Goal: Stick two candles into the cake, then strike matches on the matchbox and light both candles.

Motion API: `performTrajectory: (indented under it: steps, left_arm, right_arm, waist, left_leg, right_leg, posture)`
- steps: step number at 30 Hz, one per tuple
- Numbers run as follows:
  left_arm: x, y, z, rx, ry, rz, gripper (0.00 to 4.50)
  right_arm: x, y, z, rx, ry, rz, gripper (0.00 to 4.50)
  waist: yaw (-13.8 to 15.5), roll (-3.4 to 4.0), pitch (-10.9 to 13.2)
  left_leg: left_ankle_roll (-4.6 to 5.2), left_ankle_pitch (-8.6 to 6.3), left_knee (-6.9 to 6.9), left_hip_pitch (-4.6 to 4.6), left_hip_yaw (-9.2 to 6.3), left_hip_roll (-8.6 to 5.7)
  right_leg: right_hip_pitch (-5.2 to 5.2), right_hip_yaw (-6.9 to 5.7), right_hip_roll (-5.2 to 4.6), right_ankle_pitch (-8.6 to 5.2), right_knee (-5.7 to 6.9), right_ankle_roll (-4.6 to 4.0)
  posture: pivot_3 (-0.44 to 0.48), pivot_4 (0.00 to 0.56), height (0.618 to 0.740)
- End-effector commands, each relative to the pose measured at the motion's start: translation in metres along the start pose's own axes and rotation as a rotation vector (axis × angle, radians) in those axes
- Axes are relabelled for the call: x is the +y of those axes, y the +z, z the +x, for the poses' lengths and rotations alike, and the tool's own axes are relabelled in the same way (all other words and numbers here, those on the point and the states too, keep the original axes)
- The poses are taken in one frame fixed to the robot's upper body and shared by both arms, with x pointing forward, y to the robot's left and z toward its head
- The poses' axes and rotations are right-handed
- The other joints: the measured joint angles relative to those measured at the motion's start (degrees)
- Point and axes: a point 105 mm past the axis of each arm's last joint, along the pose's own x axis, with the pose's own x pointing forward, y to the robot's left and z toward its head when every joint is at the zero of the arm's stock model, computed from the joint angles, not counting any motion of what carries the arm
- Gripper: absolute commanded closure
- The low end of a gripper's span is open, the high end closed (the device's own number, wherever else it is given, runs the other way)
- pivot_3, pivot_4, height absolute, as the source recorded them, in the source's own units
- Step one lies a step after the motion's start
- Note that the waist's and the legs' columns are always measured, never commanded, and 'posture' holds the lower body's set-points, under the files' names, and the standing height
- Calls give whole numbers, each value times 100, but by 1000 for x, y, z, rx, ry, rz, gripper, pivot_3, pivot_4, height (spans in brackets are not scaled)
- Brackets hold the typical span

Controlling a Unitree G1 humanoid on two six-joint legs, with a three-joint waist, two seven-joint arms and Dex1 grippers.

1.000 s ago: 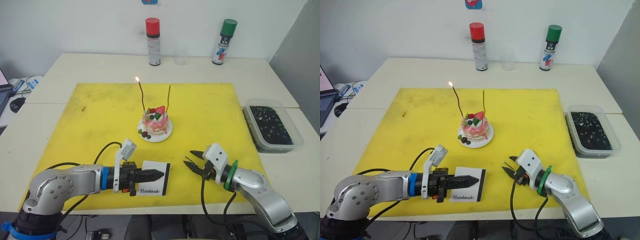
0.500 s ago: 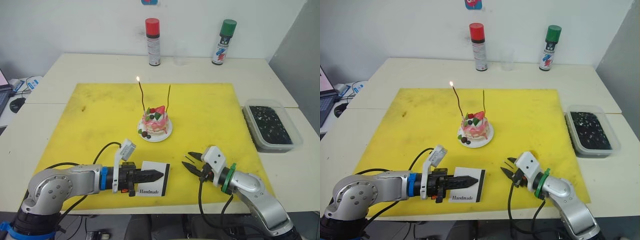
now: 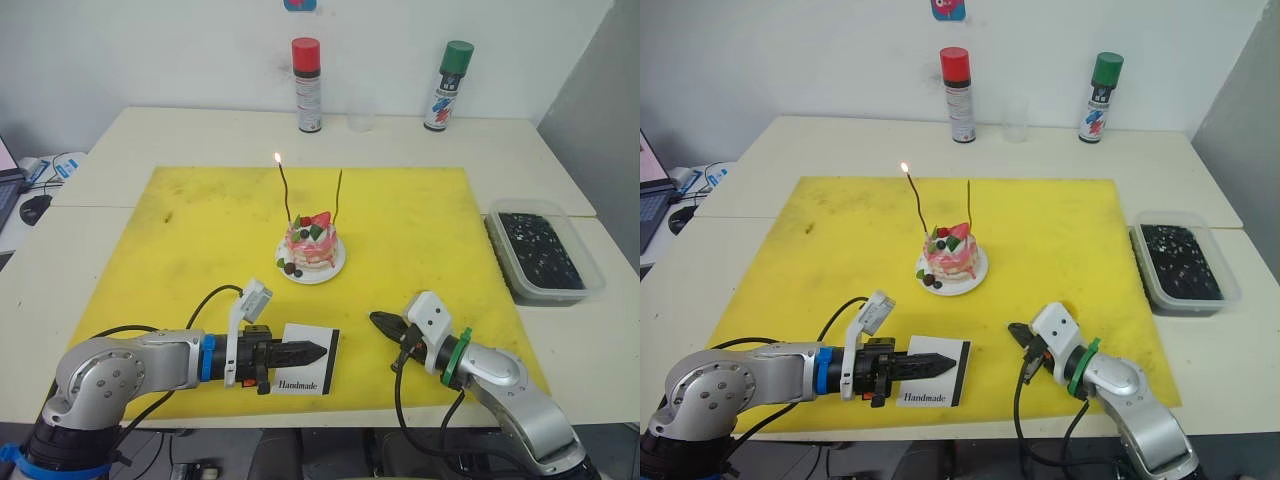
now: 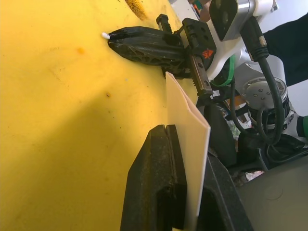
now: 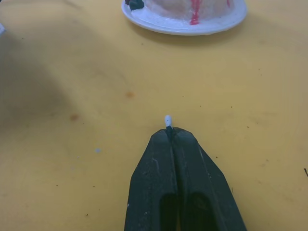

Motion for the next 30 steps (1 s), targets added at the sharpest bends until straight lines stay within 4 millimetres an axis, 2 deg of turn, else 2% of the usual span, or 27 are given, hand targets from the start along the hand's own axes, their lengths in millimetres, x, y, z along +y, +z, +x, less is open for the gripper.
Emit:
performTrajectory:
  steps: [1,5,9,17,30]
  left_arm:
    - [-13,15,2,-52,-80,24,4500]
    - [-16,26,6,-76,-114,35,4500]
    - [-15,36,11,-97,-119,62,4500]
    - [-15,47,16,-115,-132,95,4500]
    - [-16,43,17,-99,-127,105,4500]
  right_arm:
    - [-2,40,-12,-92,48,-121,4467]
    - [1,79,-25,-151,144,-258,4467]
    - [7,98,-35,-155,253,-378,4467]
    - [11,97,-32,-114,321,-432,4467]
    - [15,90,-24,-104,301,-425,4467]
  waist:
    - [2,5,4]
    - [5,3,4]
    - [5,1,2]
    - [5,-2,3]
    - [4,-2,3]
  left_leg:
    - [0,0,0,0,0,0]
    - [0,0,13,-3,2,-1]
    - [0,0,15,-2,-5,0]
    - [1,-1,16,-6,-5,-2]
    - [1,-1,19,-6,-4,-2]
  right_leg:
    - [0,0,0,0,0,0]
    - [1,1,-1,5,3,9]
    - [5,-4,3,4,4,8]
    - [4,-3,2,4,0,6]
    - [5,-3,2,4,2,6]
  posture:
    - [0,150,740]
    - [0,150,740]
    - [0,150,740]
    - [0,150,740]
    - [0,150,740]
